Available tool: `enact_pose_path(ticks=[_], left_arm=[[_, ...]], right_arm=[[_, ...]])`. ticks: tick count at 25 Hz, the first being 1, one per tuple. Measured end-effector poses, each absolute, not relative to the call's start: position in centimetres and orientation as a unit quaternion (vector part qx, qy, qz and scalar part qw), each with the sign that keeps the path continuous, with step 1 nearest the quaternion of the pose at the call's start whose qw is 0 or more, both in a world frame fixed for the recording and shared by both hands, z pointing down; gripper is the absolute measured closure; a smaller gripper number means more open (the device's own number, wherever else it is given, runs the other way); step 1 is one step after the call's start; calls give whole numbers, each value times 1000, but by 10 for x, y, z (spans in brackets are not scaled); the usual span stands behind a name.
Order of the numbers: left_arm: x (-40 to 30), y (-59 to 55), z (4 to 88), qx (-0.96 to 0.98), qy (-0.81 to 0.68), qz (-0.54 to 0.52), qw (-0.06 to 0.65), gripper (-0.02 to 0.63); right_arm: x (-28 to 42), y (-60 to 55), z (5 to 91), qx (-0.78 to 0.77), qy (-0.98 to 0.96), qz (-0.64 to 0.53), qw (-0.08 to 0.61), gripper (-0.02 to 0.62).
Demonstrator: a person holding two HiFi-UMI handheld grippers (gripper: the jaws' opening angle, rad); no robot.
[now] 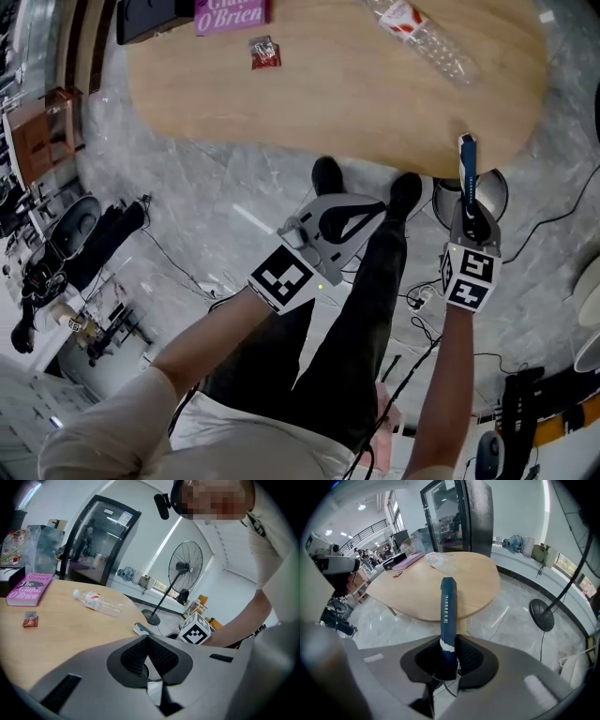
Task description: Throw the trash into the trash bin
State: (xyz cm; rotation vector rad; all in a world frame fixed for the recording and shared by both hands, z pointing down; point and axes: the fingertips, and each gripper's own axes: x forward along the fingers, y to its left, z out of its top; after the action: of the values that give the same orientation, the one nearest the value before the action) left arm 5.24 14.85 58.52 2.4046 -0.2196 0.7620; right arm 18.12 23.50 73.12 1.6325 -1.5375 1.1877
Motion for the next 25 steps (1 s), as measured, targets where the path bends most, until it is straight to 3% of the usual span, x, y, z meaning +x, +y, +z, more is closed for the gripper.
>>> enact_pose_path(ticks=[13,25], left_arm=[[87,197,600,906,-28,309,289,598],[99,226,618,900,0,327,288,598]], right_arm=[[197,336,762,649,-514,488,275,506],[194,403,836,613,-453,559,327,491]])
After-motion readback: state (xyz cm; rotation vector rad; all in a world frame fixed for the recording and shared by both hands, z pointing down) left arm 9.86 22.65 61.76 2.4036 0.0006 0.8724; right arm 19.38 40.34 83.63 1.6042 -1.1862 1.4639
